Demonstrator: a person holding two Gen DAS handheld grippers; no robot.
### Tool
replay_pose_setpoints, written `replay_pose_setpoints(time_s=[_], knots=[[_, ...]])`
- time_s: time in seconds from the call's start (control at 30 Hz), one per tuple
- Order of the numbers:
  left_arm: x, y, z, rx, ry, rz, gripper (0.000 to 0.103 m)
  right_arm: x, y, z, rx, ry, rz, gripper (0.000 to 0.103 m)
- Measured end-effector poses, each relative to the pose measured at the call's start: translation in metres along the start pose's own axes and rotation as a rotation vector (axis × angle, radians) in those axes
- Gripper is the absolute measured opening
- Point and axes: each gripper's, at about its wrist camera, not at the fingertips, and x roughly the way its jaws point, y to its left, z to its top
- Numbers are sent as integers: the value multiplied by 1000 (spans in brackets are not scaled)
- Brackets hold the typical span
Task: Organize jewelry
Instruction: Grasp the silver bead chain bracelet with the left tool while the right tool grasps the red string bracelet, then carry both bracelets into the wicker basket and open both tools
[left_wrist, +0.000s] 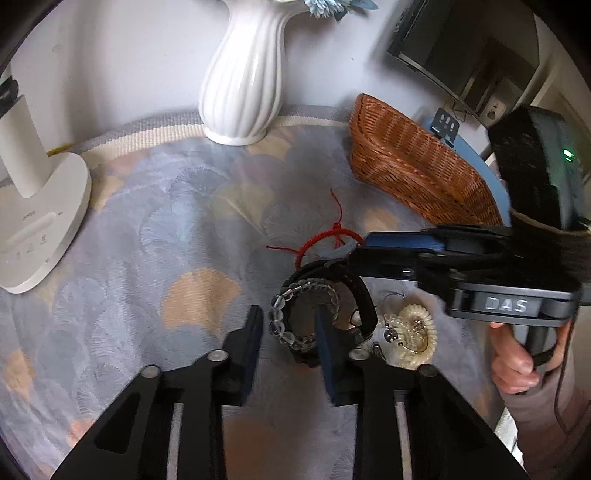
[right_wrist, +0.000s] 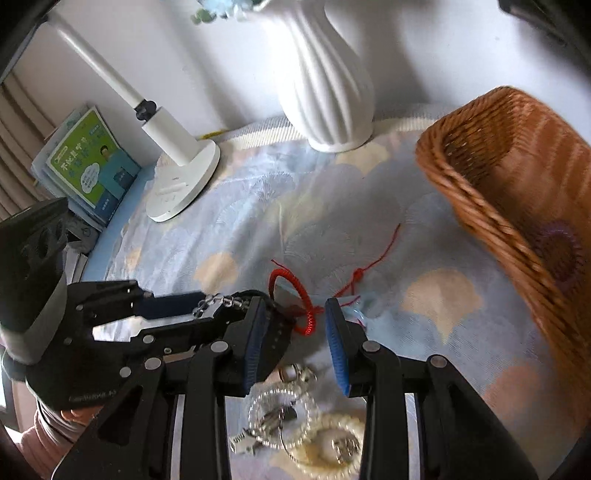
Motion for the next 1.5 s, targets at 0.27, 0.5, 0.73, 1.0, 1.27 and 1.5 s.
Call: replay_pose_setpoints(time_s=[0.27, 0.5, 0.73, 1.0, 1.27, 1.5], knots=[[-8, -8, -2, 20, -31, 2, 8, -7, 8, -8, -20, -18, 19, 6], [-34, -8, -5, 2, -83, -26, 8, -44, 14, -19, -24, -86, 29, 6], [-67, -19, -4, 25, -150, -37, 8, -93, 12, -28, -18, -168, 47, 6], [-94, -53, 11, 101, -210, -62, 8, -145, -3, -37, 10, -252, 43, 6], [-99, -92, 36, 176, -224, -92, 8, -191, -28, -46, 46, -329, 13, 6], [-84, -140, 79, 264, -242, -127, 8, -243, -61, -42, 84, -433, -36, 6]])
